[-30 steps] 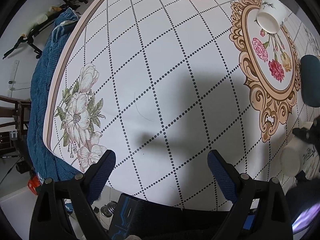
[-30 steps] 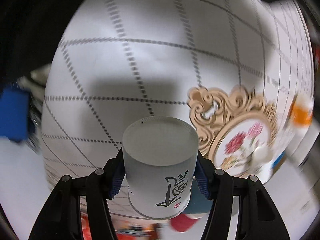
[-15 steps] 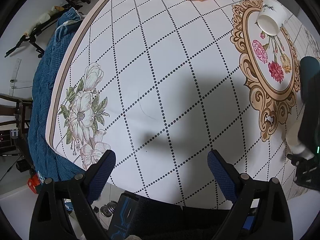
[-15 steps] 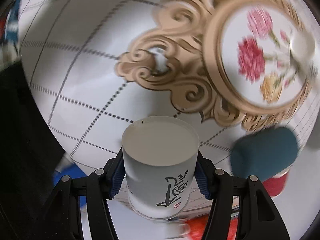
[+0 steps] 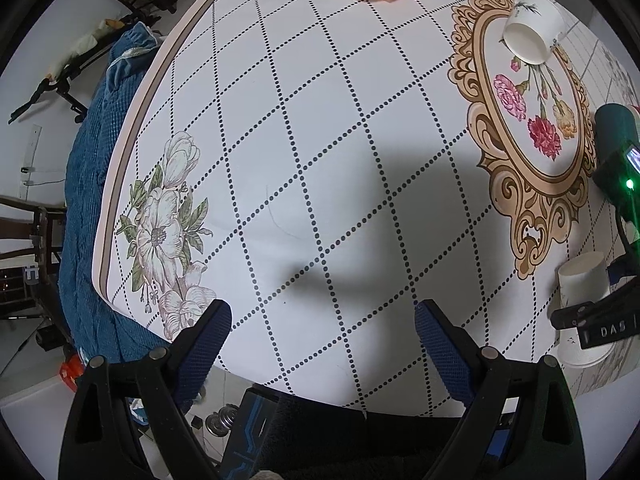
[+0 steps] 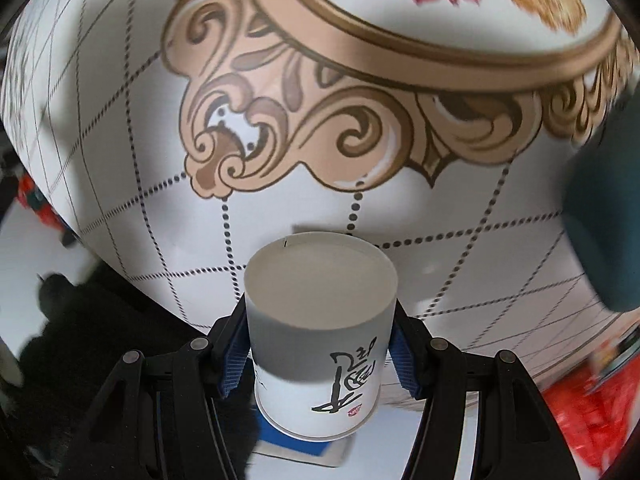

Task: Flip cup upside down
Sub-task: 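Carry the inverted white cup with the right gripper toward the floral mat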

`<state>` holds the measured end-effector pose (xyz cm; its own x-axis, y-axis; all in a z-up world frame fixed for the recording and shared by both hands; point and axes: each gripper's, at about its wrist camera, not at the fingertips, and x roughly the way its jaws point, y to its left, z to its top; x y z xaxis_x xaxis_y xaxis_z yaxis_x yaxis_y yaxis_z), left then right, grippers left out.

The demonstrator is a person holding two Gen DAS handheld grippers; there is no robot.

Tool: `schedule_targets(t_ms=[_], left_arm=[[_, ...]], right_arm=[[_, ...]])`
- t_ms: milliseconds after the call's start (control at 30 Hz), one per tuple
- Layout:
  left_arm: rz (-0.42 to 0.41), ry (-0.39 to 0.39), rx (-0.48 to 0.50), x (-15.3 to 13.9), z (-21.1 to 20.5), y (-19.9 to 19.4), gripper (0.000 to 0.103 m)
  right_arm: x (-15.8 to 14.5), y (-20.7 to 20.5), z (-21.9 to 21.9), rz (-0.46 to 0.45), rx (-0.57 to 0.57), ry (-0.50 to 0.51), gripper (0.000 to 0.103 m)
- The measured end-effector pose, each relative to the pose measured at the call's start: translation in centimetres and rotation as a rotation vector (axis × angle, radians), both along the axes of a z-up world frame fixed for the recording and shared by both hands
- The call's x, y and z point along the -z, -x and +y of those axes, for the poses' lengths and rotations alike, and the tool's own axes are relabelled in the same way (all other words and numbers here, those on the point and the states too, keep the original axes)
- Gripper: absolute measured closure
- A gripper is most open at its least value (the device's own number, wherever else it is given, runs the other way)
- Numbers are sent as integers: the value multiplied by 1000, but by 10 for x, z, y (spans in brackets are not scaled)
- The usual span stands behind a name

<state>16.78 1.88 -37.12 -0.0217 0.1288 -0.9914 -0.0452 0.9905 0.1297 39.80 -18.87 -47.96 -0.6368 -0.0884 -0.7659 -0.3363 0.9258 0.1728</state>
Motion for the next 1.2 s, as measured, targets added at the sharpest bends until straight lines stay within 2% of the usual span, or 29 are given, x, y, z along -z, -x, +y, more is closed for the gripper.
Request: schedule_targets(t_ms=[133,233,367,400,467,533,800,867,933,1067,1200], left_arm=[[1,0,10,-1,-4,0,9],[-1,-2,16,-3,-8,-1,9],[-3,-3,21,-4,-9,-1,9],[-3,-4,23,-4,-9,-1,9],[-2,-4,25,-4,-11,-1,9],[-1,-6,31,-5,-15,-1,9],[-3,-10,59,-7,-26,-2,9],[-7,-13,68,-9,-29,-2,9],[-9,-16,73,-10,-30,-2,9],[-12,-19,81,-13,-31,-2,9],[-17,-21,90,-14,-31,-2,9]], right_arm=[[0,-9,-17,11,89,-7,40],[5,-23,-50,21,176,-11,40],[3,-27,-76,15,215,-3,38],[3,-30,-83,19,223,3,35],[0,-27,-84,20,222,14,18],[-6,-27,-95,-9,190,16,18],[-32,-21,-106,-80,135,9,20],[-38,-21,-111,-96,146,-2,35],[-45,-21,-116,-108,159,-8,39],[-44,-25,-117,-141,181,-21,39],[-60,-24,-115,-222,227,-44,39]])
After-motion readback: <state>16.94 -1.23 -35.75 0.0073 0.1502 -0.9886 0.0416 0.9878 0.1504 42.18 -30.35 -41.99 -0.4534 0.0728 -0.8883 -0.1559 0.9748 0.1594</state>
